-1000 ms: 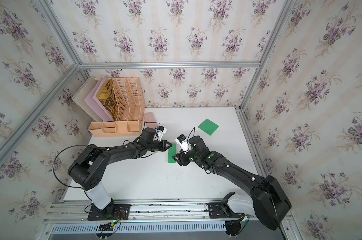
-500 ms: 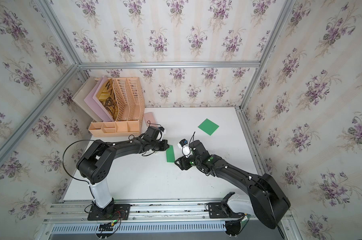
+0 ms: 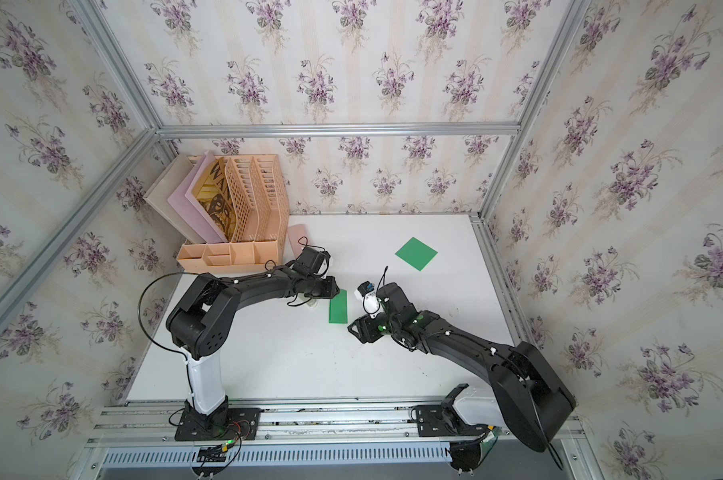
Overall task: Fold the square paper along the opposite sides
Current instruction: Place the paper at the center of the board.
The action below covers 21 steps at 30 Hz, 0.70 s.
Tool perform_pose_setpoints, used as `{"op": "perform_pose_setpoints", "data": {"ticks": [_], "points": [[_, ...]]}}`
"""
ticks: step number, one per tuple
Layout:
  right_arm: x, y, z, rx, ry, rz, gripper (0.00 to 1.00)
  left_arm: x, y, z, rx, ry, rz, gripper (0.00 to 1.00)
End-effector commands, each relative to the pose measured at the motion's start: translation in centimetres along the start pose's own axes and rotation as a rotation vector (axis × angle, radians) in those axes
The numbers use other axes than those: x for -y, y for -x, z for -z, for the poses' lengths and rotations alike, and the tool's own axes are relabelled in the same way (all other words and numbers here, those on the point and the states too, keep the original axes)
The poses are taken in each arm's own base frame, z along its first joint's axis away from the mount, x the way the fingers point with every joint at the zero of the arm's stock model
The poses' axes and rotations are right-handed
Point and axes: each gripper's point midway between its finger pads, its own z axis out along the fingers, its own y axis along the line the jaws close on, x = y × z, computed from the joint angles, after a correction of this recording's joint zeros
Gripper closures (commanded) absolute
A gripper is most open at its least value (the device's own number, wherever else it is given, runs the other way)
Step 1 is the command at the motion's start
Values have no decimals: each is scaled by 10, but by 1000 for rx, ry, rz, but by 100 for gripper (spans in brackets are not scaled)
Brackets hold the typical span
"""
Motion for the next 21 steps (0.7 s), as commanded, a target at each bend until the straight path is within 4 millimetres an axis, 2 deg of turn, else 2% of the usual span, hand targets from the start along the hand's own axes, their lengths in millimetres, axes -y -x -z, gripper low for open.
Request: {"op": "perform_pose_setpoints", "data": {"ticks": [1, 10, 15, 18, 21], "points": [[-1, 2, 0, 12, 7, 6, 33, -4, -1, 1, -14, 29, -10, 67], [-3, 1, 0, 19, 16, 7, 32, -13, 3, 12, 7, 98, -12, 54], [-3, 2, 1, 22, 15, 4, 31, -8, 14, 21, 51, 94, -25, 49], [0, 10, 1, 40, -8, 6, 31, 5, 33, 39, 117, 67, -54, 46], [19, 31, 3, 65, -128, -7, 30, 28, 58, 72, 215, 31, -107, 46]]}}
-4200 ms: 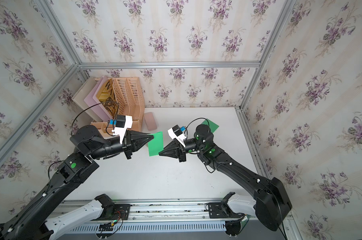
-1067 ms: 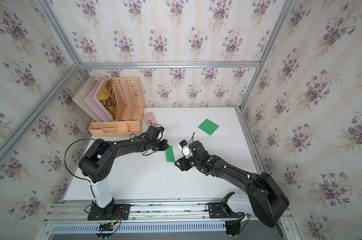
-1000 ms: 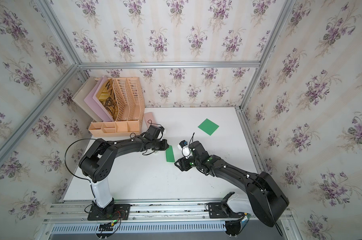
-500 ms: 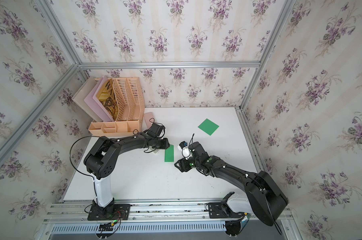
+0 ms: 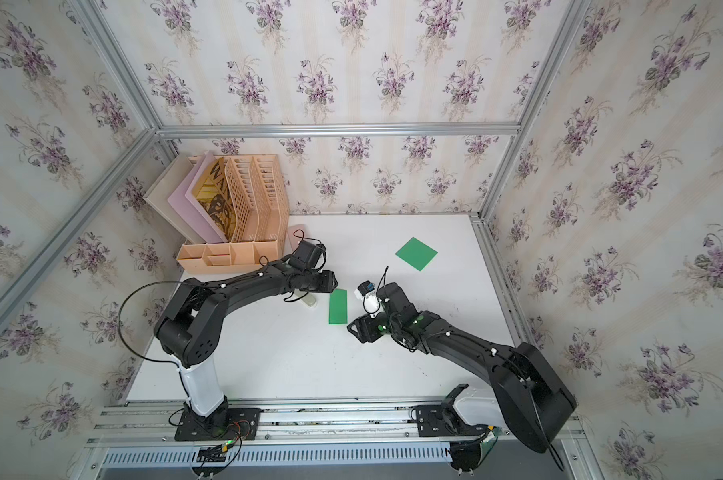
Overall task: Fold the square paper along the opposite sides
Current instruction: Place the paper at the center of the board, then move the paper at the center of the board.
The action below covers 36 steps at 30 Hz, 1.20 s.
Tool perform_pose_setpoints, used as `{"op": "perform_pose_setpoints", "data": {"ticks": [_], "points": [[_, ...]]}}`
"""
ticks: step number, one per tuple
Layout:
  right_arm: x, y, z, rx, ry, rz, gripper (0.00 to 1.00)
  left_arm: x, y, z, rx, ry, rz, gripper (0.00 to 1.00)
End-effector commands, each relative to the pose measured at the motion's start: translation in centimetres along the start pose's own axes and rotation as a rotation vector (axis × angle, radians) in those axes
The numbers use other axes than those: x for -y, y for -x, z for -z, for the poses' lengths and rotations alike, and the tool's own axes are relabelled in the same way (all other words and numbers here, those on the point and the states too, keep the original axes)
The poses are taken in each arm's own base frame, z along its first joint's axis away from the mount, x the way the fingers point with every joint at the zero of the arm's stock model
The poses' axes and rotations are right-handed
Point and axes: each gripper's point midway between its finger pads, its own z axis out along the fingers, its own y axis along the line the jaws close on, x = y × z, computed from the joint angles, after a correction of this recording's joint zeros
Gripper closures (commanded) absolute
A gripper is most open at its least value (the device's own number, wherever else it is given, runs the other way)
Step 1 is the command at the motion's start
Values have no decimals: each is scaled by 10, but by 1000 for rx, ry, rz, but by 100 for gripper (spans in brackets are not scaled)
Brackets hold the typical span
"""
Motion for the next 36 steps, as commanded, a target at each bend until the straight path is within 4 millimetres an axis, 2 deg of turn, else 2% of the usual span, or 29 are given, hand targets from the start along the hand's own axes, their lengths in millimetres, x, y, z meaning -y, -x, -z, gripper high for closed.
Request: {"op": "perform_pose_setpoints", "data": {"ticks": [1, 4, 6, 7, 8, 10, 11, 13, 16, 20, 24, 30, 36], "points": [[26, 26, 1, 41, -148, -17, 30, 26, 40, 37, 150, -39, -86, 41], [56, 56, 3, 71, -240, -71, 35, 54, 60, 79, 254, -69, -163, 37], [77, 75, 6, 104, -286, -109, 42, 70, 62, 100, 283, -91, -208, 33], [104, 86, 15, 134, -337, -159, 52, 77, 60, 107, 281, -99, -231, 32], [119, 93, 19, 152, -365, -183, 62, 84, 56, 111, 273, -104, -252, 32], [160, 104, 29, 178, -451, -246, 95, 96, 44, 116, 247, -116, -295, 30], [177, 108, 34, 187, -485, -269, 100, 102, 38, 116, 238, -124, -316, 30], [215, 112, 41, 186, -560, -312, 100, 113, 24, 117, 221, -145, -346, 28], [255, 114, 42, 174, -614, -351, 100, 128, 9, 119, 215, -186, -372, 24], [294, 109, 27, 124, -628, -388, 100, 137, 1, 124, 221, -219, -384, 19], [330, 99, 8, 62, -638, -430, 100, 138, 3, 130, 236, -229, -392, 14], [362, 93, -12, -9, -651, -476, 100, 139, 2, 117, 212, -217, -401, 12], [368, 83, -20, -71, -655, -508, 100, 144, 0, 96, 160, -226, -393, 12]]}}
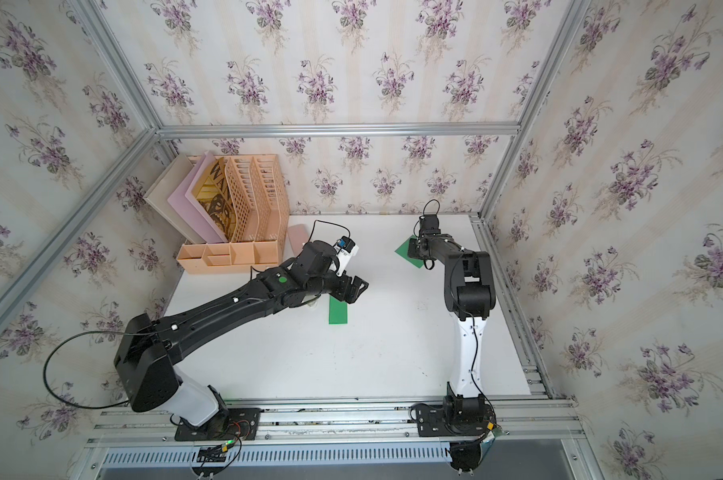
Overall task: Fold the square paper along the opposite sides
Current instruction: Move the paper at the center of the board.
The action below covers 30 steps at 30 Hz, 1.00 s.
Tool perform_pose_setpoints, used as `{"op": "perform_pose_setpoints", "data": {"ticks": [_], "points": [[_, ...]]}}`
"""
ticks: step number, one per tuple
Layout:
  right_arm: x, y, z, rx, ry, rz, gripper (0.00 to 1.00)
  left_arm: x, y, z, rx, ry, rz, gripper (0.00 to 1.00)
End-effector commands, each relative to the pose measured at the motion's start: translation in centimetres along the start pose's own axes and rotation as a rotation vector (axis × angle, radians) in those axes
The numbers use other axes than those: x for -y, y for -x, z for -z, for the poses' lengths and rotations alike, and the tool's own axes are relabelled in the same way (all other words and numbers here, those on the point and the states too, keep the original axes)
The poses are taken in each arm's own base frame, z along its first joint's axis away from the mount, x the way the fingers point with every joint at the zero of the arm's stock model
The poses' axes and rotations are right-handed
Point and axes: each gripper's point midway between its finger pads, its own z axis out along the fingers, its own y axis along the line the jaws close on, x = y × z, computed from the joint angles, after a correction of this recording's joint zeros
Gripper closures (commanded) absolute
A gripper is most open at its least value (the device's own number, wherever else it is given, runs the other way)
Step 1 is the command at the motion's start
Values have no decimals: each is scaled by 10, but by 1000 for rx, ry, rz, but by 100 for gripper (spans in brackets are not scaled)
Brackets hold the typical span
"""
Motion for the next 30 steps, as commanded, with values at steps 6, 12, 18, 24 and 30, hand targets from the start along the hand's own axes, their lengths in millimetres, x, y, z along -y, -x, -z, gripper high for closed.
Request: {"op": "perform_pose_setpoints", "data": {"ticks": [6, 12, 18, 24, 30], "points": [[0, -64, 13, -155, 28, -44, 100, 1, 1, -4, -13, -5, 17, 11], [-24, -129, 43, -224, 85, -38, 100, -5, -12, -1, -73, 30, 63, 11], [-64, -196, 73, -287, 140, 47, 100, -7, -40, -1, -119, 17, 135, 12], [-84, -235, 99, -300, 180, 53, 100, -7, -69, -5, -166, -2, 216, 16], [-90, -256, 114, -307, 199, 38, 100, 2, -86, -26, -204, -71, 302, 24]]}}
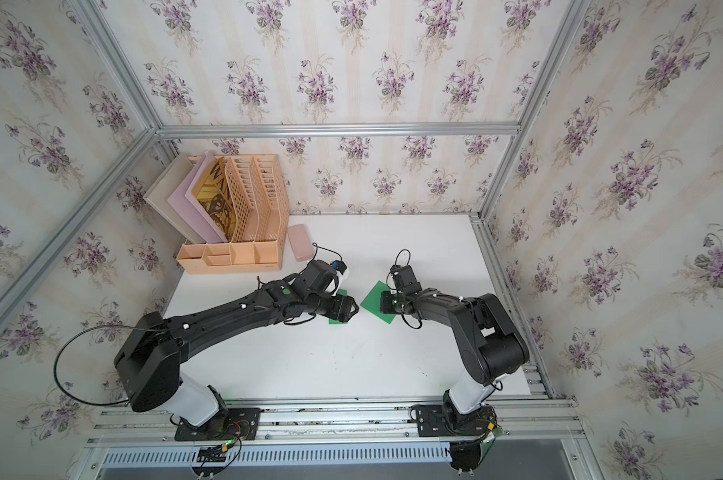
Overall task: Fold the square paper along the opposite sides
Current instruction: Move the paper at the center of the board.
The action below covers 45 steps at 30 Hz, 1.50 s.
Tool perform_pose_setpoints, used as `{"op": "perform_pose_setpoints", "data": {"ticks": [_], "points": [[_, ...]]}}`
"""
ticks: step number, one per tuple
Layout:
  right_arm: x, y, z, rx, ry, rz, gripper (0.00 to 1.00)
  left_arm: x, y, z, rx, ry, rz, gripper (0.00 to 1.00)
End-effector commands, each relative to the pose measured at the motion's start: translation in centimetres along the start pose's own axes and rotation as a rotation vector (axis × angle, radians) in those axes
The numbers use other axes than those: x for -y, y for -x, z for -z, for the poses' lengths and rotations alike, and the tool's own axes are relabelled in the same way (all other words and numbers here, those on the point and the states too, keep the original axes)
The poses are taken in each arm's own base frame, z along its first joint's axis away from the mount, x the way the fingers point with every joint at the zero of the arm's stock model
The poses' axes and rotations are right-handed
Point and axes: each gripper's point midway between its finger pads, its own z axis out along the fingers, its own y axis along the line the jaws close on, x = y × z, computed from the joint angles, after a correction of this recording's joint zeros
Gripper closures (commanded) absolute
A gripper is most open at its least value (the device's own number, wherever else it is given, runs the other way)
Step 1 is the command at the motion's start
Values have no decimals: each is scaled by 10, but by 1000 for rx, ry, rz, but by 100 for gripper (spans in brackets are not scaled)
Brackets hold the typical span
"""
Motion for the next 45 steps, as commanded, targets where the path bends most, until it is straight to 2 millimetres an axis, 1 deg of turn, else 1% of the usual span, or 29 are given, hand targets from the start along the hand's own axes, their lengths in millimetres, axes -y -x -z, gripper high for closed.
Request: {"op": "perform_pose_setpoints", "data": {"ticks": [1, 3, 6, 10, 11, 12, 15, 17, 19, 24, 27, 32, 36, 39, 43, 45], "points": [[14, -47, 3, -148, -67, -64, 100, 13, 4, -12, 3, -81, 56, 25], [15, -53, 5, -152, -72, -67, 100, 13, 3, -21, -14, -84, 64, 35], [11, -50, 12, -135, -59, -70, 100, 15, 6, -32, -35, -88, 72, 58], [-5, -33, 30, -76, -13, -68, 100, 21, 11, -44, -50, -118, 101, 100], [-9, -28, 35, -57, -5, -66, 100, 22, 12, -46, -45, -120, 110, 100], [-11, -24, 40, -45, -3, -64, 100, 25, 10, -48, -59, -143, 118, 100], [-14, -12, 54, -10, -11, -49, 100, 26, 7, -54, -74, -155, 146, 100], [-13, -8, 59, 3, -30, -39, 100, 28, 6, -57, -82, -167, 164, 100], [-9, -9, 60, 3, -49, -45, 100, 31, 5, -63, -91, -182, 171, 100], [0, -22, 57, -5, -68, -100, 100, 39, 5, -76, -115, -197, 160, 100], [7, -27, 58, 13, -83, -132, 100, 39, 6, -87, -134, -191, 150, 100], [21, -25, 57, 36, -114, -161, 100, 29, 10, -106, -158, -124, 120, 100], [29, -17, 50, 40, -125, -167, 100, 20, 7, -120, -179, -81, 110, 100], [33, -13, 42, 30, -136, -167, 100, 13, 0, -129, -197, -58, 118, 100], [38, -14, 33, 15, -140, -169, 100, 8, -10, -135, -226, -41, 125, 100], [40, -15, 29, 9, -142, -170, 100, 0, -11, -135, -223, -5, 122, 100]]}}
